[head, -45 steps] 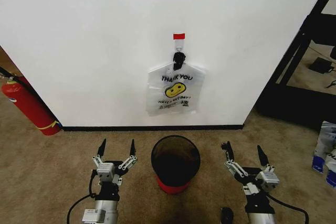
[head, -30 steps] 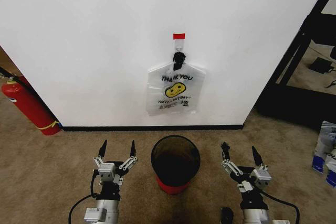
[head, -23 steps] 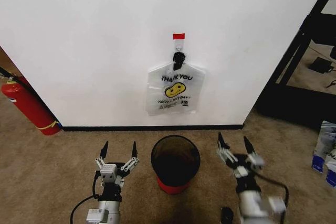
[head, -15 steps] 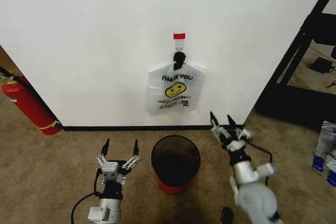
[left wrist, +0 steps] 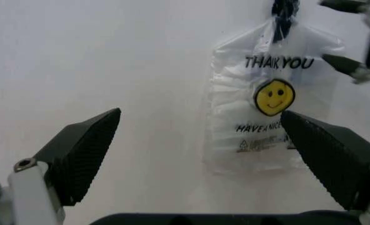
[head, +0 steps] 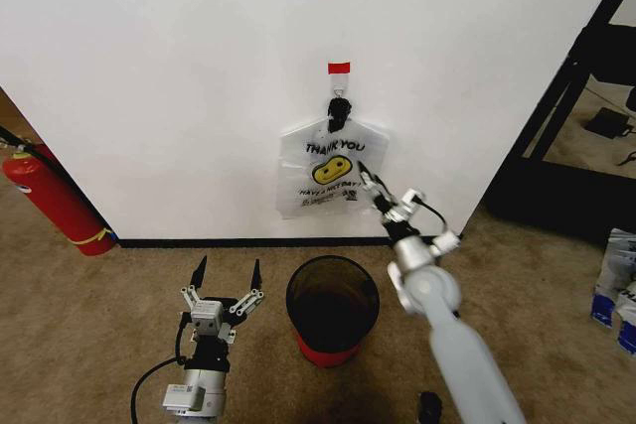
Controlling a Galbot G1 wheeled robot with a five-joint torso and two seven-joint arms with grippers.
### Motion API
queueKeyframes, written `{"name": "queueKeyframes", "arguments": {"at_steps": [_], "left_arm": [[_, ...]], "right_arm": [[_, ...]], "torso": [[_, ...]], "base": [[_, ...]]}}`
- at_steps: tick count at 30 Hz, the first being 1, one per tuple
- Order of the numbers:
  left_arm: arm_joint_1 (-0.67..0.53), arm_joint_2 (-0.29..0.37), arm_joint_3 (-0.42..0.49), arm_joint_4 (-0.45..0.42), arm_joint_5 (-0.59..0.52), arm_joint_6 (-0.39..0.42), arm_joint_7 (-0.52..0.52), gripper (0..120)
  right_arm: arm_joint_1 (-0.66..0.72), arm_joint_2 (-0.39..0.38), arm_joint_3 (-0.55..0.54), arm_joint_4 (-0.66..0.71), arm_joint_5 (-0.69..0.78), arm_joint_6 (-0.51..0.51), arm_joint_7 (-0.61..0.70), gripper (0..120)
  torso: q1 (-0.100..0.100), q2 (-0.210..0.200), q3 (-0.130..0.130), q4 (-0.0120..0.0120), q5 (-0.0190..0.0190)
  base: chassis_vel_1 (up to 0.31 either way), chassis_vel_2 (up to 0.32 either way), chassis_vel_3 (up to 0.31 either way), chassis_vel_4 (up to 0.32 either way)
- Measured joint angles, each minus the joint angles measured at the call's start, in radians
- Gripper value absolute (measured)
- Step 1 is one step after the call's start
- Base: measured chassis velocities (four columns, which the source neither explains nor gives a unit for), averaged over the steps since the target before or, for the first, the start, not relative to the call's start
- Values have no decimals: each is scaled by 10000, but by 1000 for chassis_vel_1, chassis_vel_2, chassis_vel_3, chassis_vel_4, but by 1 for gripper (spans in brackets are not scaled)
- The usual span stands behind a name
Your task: Pick up the garbage bag from the wall and place it over the trash bin.
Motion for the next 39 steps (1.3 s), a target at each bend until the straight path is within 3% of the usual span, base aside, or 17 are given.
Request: {"name": "queueKeyframes", "arguments": {"at_steps": [12, 29, 39], "left_arm": [[-134, -67, -23, 110, -46, -11, -4, 100], [-324, -64, -87, 97, -207, 23, 0, 100], [-368, -80, -81, 98, -252, 12, 11, 100]], "right_arm": [[1689, 197, -131, -1519, -287, 184, -147, 100], [2411, -220, -294, -2316, -444, 180, -442, 100], [2615, -84, -449, -2571, -575, 140, -572, 100]], "torso": [[-1, 2, -1, -2, 0], [-1, 2, -1, -1, 2], [-1, 2, -2, 1, 2]], "base": [[0, 0, 0, 0], [0, 0, 0, 0], [0, 0, 0, 0]]}}
